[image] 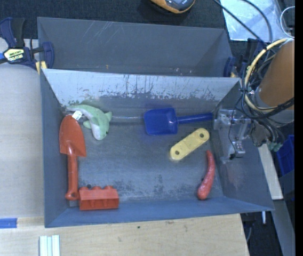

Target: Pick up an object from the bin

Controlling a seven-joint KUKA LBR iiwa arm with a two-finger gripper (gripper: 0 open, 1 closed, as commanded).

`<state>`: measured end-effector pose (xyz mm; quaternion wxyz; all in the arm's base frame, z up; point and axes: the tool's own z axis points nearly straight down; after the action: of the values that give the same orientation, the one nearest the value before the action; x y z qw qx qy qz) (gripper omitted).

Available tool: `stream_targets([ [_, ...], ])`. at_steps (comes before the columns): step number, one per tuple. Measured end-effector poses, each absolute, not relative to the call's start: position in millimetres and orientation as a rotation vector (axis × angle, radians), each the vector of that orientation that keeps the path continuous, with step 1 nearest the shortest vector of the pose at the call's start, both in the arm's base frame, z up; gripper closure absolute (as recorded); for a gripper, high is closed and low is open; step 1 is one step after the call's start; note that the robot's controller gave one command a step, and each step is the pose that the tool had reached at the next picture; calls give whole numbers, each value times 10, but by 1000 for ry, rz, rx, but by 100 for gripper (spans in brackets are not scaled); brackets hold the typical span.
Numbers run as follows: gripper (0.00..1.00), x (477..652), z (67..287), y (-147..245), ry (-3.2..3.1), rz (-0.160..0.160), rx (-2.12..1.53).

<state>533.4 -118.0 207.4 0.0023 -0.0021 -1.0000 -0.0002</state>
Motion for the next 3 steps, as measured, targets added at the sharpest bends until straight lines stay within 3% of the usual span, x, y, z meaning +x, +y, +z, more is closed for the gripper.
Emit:
stream_targets([
  [1,0,5353,2119,-1174,-3146,2,0],
  [2,0,5863,1267,-941,-3136,2,253],
  [3,0,5946,1499,-973,-3148,1,52],
])
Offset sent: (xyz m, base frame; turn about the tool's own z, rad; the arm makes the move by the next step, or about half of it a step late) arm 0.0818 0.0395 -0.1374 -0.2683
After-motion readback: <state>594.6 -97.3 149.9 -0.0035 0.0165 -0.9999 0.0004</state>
